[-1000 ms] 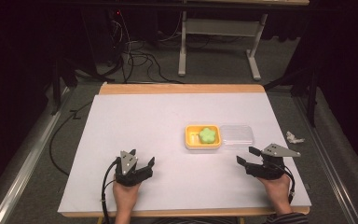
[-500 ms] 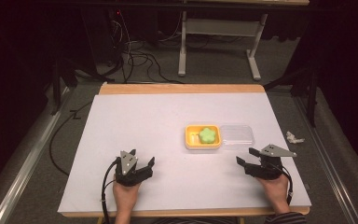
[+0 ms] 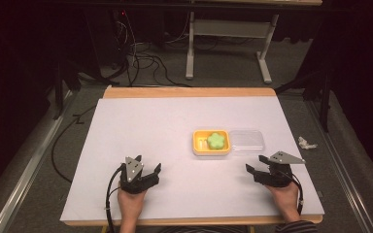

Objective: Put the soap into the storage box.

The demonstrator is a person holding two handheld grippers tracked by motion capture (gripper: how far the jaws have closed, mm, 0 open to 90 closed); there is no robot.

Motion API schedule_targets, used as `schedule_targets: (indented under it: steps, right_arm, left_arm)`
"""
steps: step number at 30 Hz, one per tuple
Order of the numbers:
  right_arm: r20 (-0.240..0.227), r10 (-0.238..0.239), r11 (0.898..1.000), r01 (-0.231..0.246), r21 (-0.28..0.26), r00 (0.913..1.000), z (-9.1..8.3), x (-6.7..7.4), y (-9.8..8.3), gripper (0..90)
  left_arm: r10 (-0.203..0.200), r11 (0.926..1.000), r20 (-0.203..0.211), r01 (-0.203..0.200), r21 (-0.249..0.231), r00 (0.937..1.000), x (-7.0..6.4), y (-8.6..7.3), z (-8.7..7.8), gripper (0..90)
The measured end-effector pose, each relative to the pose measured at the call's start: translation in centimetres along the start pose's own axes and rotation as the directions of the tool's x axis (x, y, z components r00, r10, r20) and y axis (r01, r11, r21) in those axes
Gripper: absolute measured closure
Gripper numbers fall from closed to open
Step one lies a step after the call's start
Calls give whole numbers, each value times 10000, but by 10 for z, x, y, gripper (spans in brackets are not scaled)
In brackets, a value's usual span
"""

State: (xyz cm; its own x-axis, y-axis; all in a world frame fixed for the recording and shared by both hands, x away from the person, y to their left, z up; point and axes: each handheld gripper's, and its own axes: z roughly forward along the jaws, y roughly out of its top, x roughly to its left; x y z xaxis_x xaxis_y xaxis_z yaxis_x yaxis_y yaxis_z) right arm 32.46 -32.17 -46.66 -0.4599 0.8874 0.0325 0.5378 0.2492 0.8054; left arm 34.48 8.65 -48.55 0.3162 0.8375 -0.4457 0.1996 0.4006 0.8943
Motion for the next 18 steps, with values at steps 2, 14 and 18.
schedule_targets:
  steps: [2,14,18]
  right_arm:
    - [32,-47,10000,47,46,10000,1,0,-1,332]
    - [181,-185,9997,181,186,9997,6,2,-4,332]
    - [232,-266,9992,259,297,9994,9,5,-6,332]
  left_arm:
    - [-19,10000,5,19,-5,10000,0,0,0,230]
    - [-1,10000,-2,1,-2,10000,0,0,0,230]
    - [2,10000,2,-2,1,10000,0,0,0,230]
